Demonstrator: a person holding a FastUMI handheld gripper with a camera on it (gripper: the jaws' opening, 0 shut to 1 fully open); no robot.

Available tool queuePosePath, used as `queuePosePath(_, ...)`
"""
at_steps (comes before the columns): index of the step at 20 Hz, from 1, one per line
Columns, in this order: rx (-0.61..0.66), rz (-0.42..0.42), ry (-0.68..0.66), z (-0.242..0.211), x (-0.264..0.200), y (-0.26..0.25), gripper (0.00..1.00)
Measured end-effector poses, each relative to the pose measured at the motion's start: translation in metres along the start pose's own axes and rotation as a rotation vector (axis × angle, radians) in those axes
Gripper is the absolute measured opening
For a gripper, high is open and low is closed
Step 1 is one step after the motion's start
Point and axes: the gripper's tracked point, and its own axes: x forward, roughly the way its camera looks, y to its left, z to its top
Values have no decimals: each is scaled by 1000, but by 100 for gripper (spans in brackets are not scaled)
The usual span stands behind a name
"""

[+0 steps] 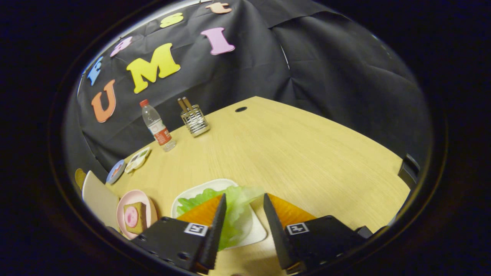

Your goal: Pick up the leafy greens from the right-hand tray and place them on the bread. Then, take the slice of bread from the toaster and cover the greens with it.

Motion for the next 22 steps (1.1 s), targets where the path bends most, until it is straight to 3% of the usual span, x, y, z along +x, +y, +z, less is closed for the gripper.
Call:
queuePosePath(6,-8,46,-6,7,-3,7,4)
queuePosePath(8,-10,82,-23,12,-10,14,0)
queuePosePath(22,-24,262,-178,65,-86,89,0)
